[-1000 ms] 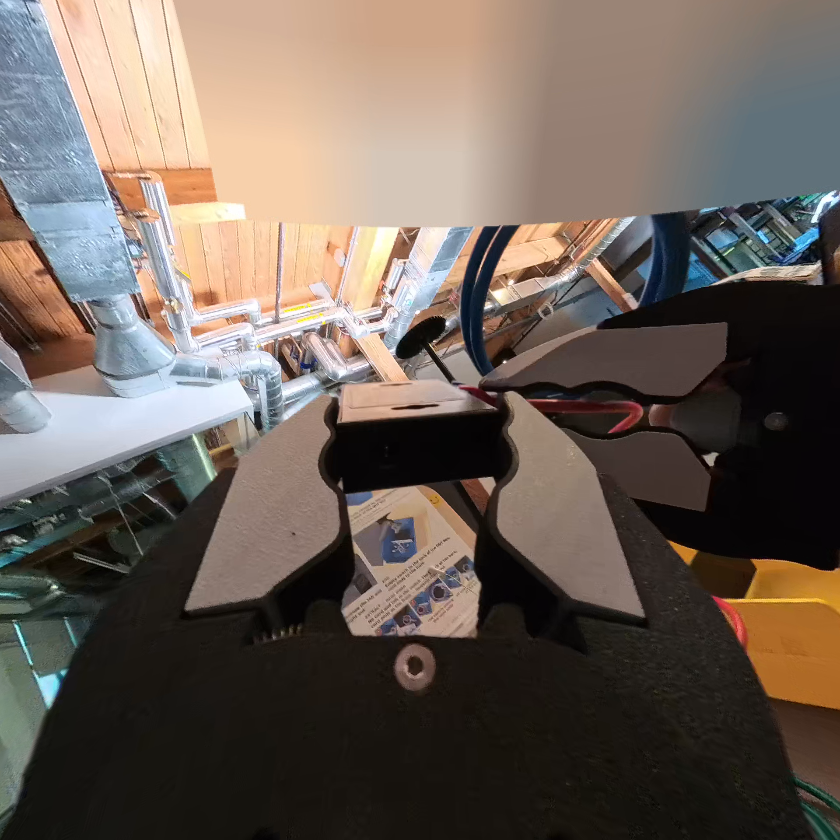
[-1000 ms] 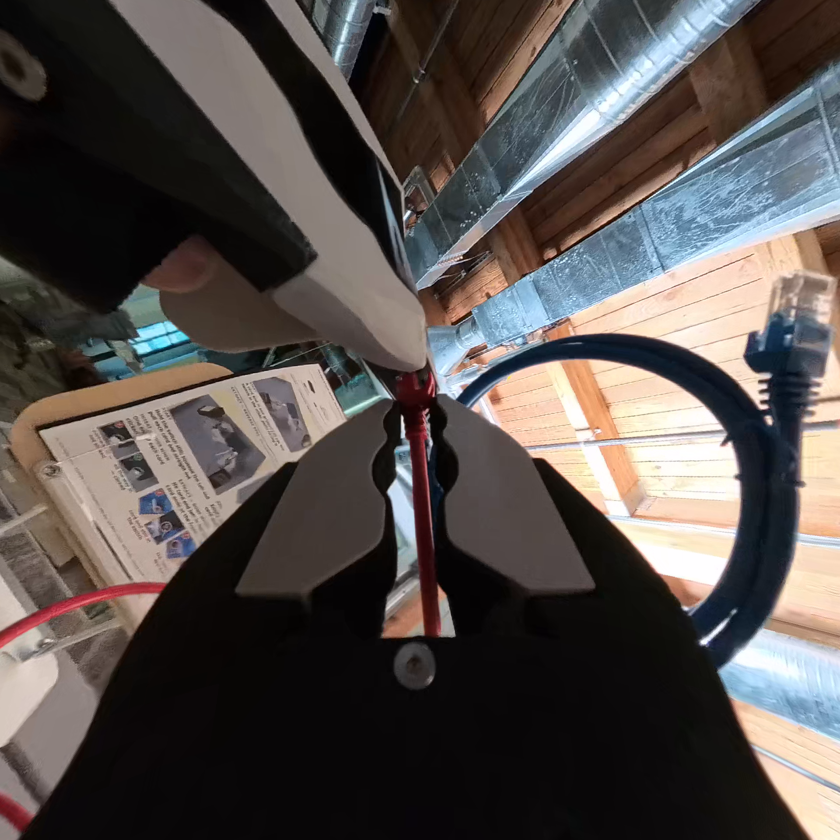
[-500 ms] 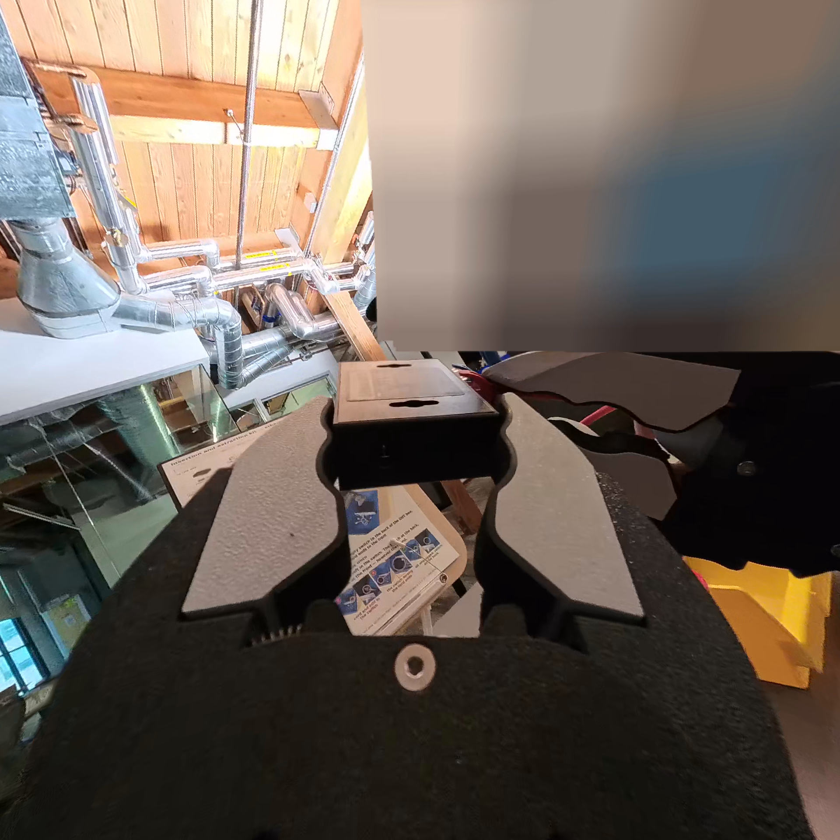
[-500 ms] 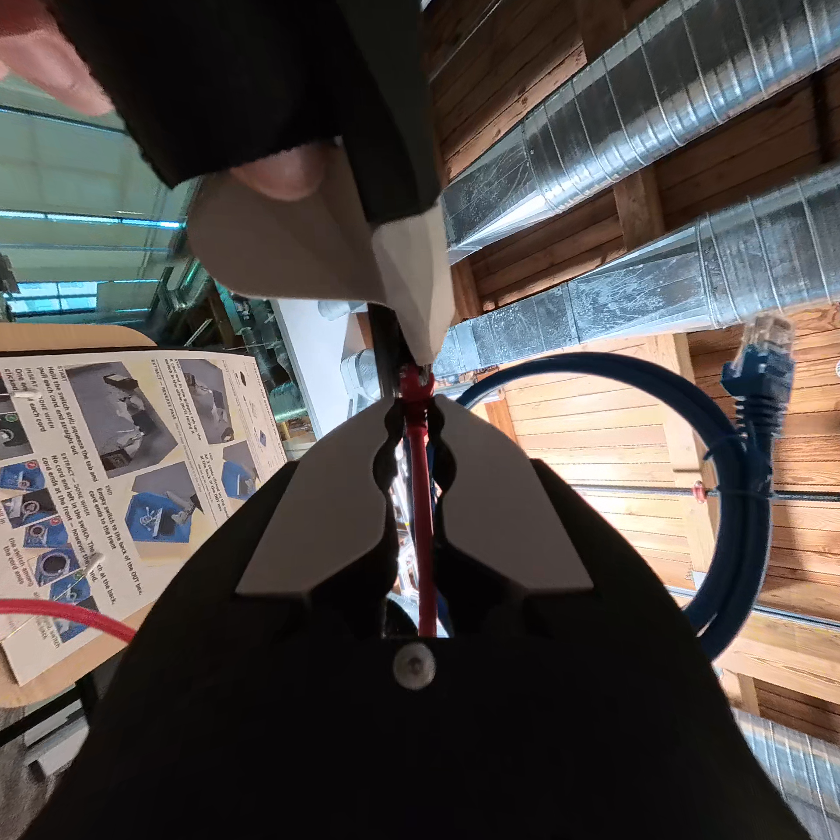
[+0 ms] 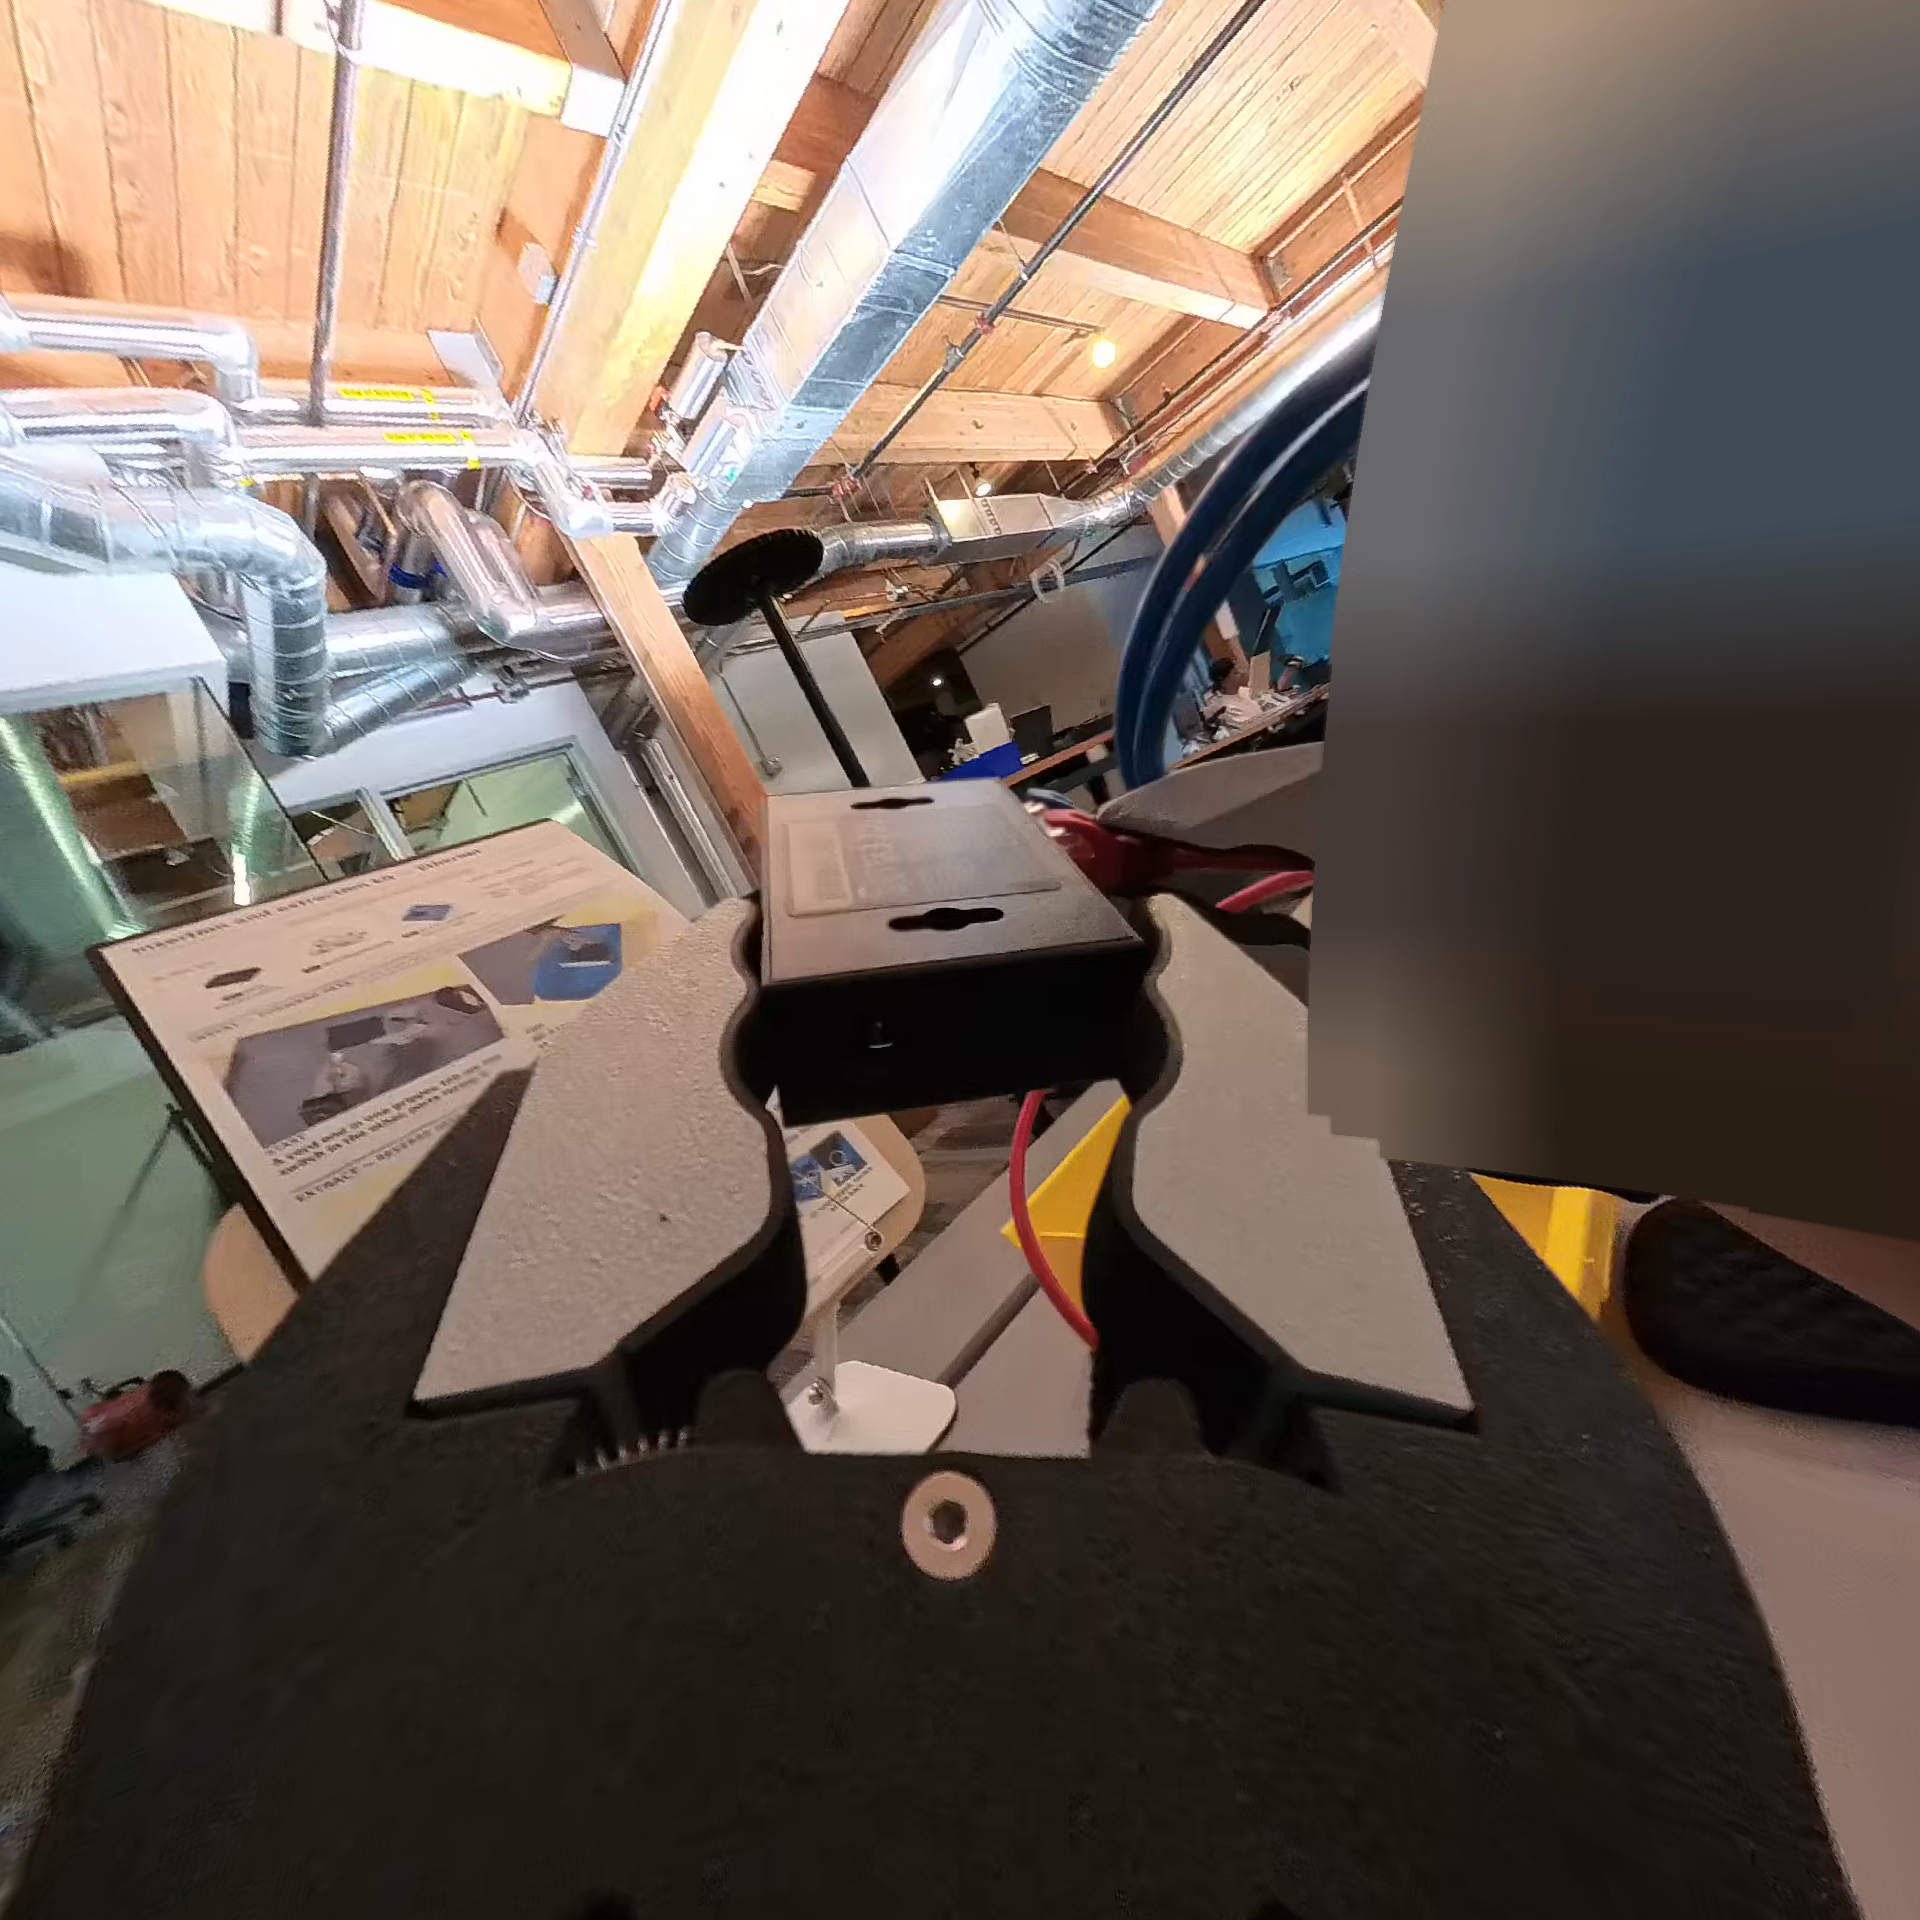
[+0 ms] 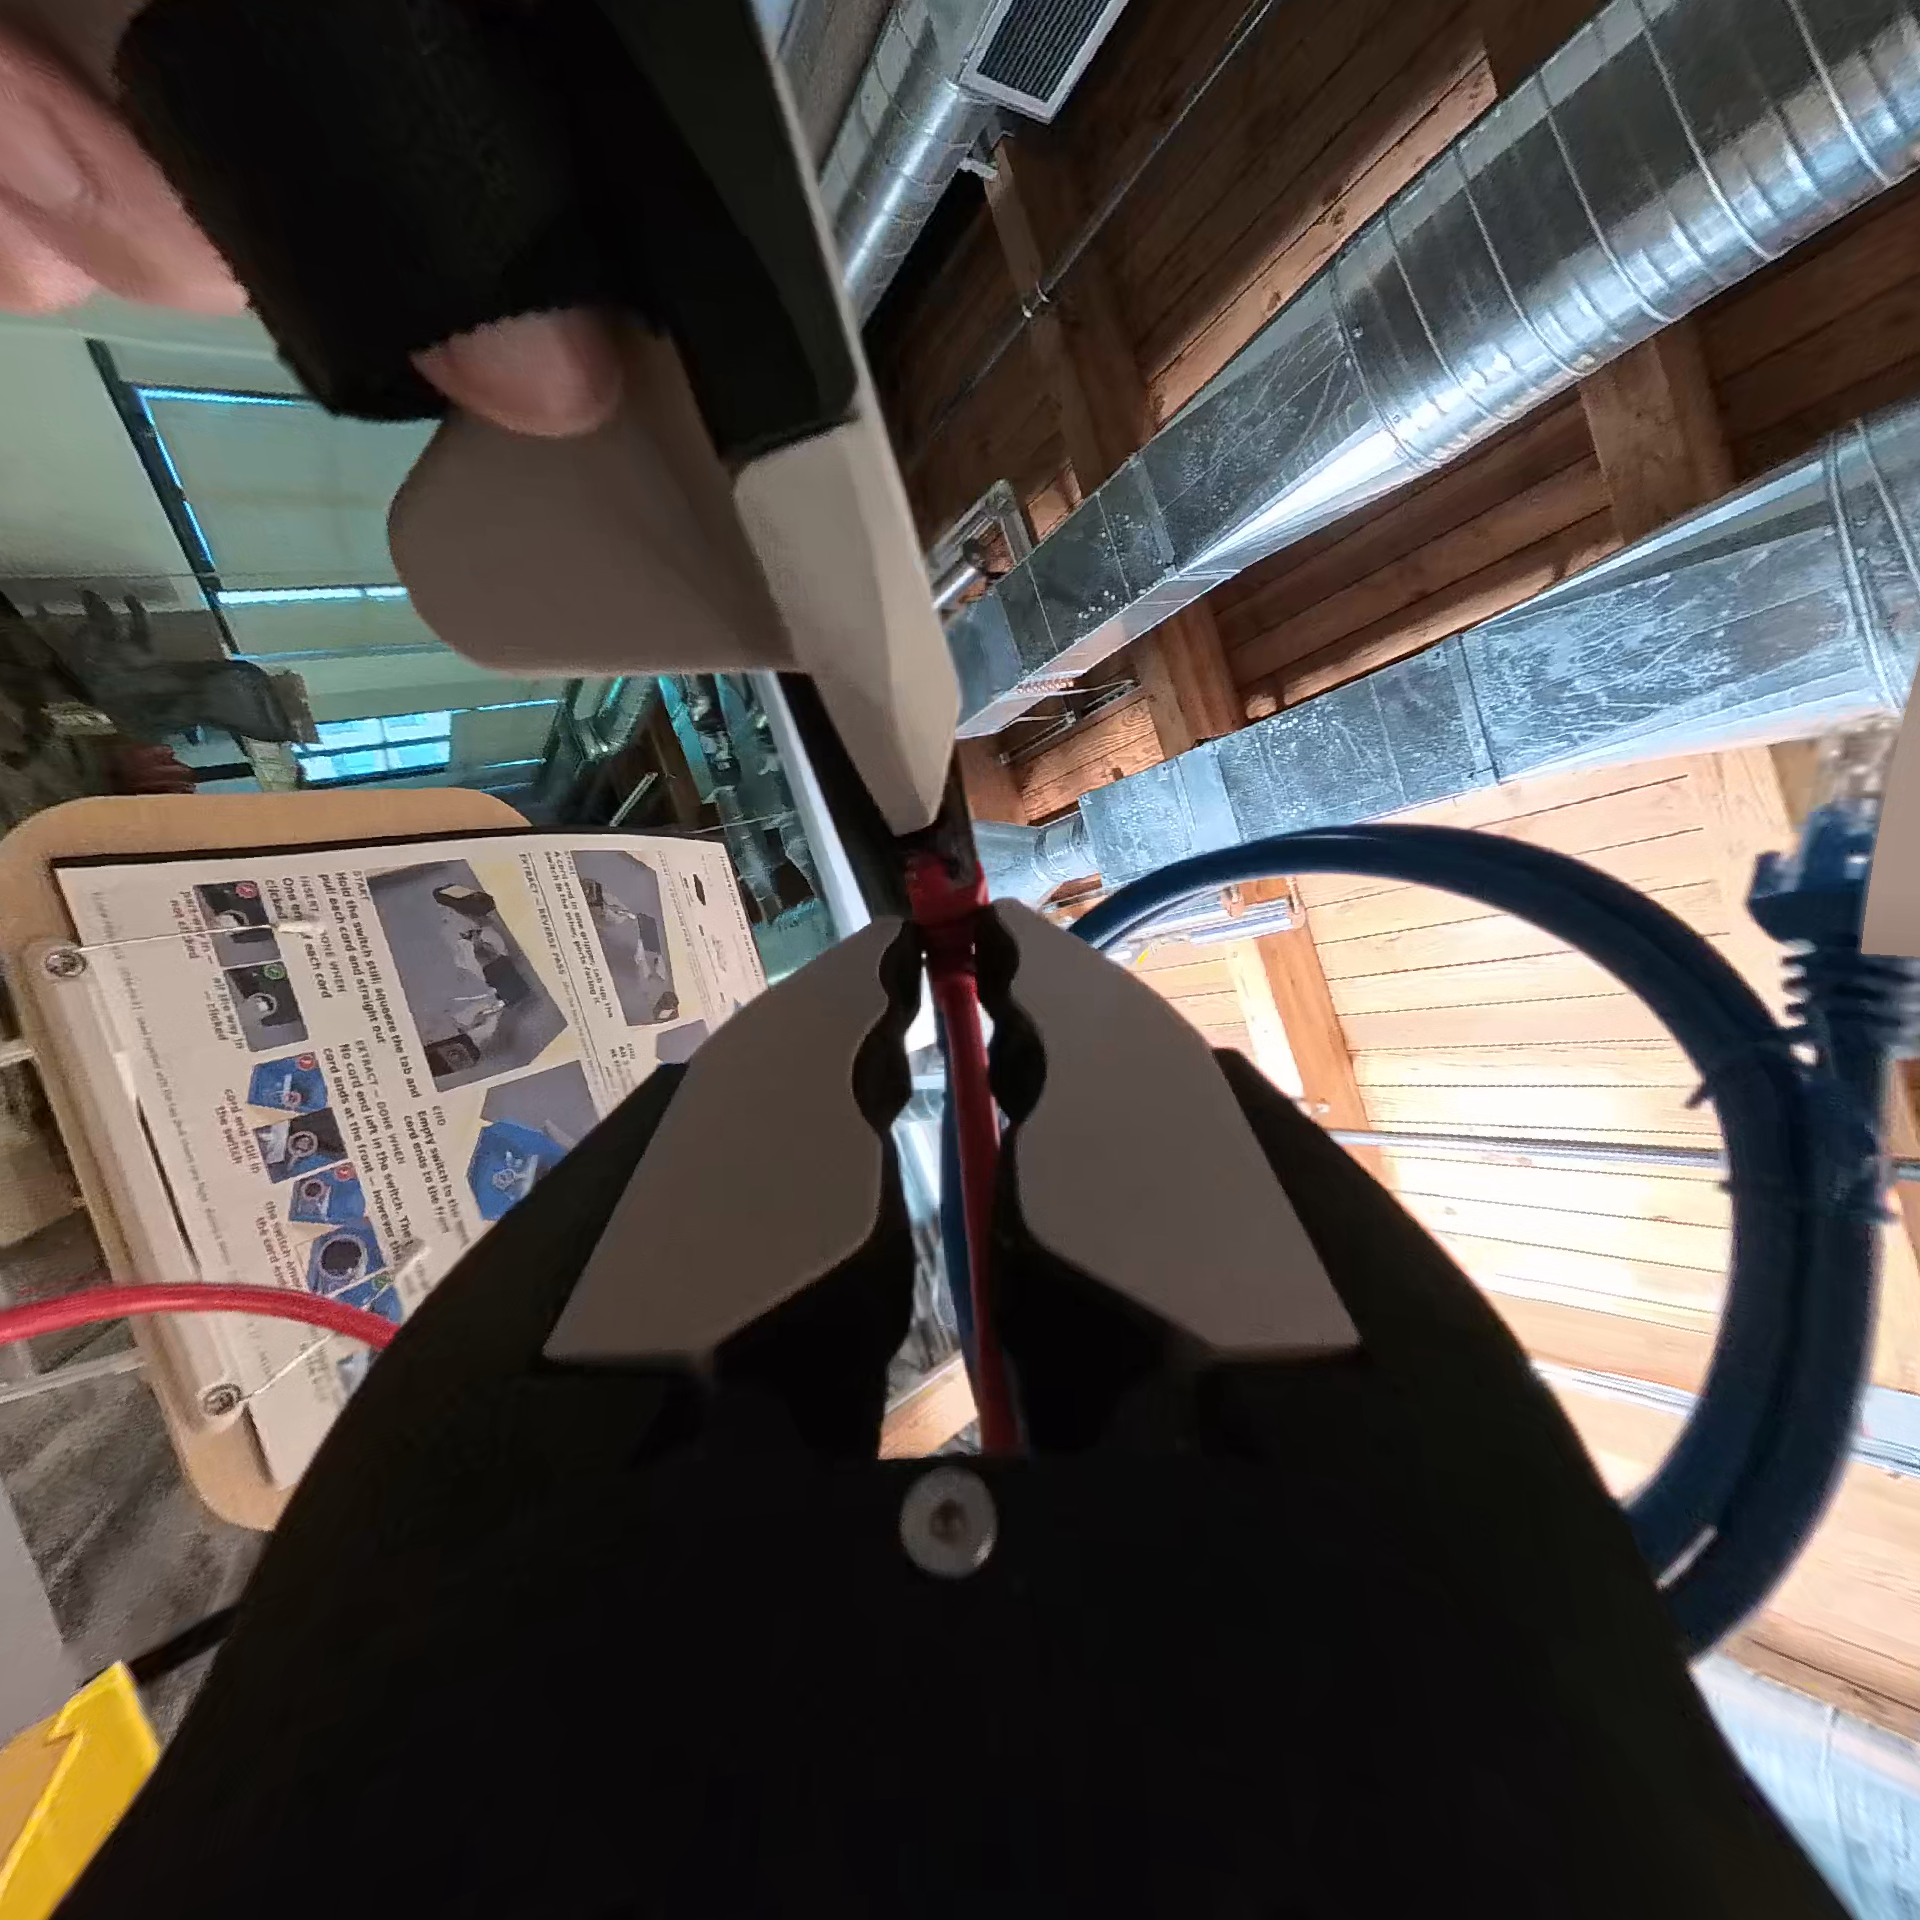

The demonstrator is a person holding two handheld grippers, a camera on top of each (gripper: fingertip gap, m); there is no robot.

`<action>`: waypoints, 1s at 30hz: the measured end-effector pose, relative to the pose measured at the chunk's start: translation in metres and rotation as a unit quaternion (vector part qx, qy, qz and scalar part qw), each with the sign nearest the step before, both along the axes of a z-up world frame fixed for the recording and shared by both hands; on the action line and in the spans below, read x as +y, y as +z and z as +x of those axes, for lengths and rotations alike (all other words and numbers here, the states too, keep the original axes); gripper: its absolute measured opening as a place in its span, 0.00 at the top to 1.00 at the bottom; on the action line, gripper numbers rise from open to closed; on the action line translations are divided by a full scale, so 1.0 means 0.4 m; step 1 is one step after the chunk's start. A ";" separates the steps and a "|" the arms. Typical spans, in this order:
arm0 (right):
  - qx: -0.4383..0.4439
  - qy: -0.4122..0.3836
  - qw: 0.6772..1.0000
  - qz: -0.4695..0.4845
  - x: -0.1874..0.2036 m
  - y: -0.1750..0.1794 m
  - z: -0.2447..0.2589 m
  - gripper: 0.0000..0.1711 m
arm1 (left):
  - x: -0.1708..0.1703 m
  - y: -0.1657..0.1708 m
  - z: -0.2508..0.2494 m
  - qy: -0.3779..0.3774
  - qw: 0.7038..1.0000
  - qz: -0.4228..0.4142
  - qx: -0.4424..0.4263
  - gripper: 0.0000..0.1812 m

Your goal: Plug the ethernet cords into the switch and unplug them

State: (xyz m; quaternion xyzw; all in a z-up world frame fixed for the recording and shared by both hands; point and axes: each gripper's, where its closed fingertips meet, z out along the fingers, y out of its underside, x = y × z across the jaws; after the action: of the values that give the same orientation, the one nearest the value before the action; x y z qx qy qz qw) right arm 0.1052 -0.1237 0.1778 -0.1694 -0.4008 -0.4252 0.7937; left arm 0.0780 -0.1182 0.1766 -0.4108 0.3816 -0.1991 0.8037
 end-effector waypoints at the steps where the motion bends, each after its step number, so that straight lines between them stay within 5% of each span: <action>1: 0.002 0.001 1.000 -0.008 0.001 0.000 -0.001 0.94 | 0.003 -0.002 0.000 -0.004 1.000 -0.008 -0.004 0.64; 22: 0.019 0.018 0.997 -0.076 0.024 -0.006 -0.007 0.95 | 0.023 -0.012 -0.002 0.009 0.999 -0.031 -0.009 0.64; 30: 0.024 0.034 0.968 -0.249 0.134 -0.071 -0.007 0.94 | 0.089 -0.044 -0.016 0.025 0.996 -0.071 0.043 0.63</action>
State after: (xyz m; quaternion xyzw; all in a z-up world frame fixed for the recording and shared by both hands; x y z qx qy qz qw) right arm 0.1024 -0.0702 0.1493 -0.3584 -0.4805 -0.2804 0.7497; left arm 0.0718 -0.0827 0.1589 -0.4844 0.3899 -0.1876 0.7604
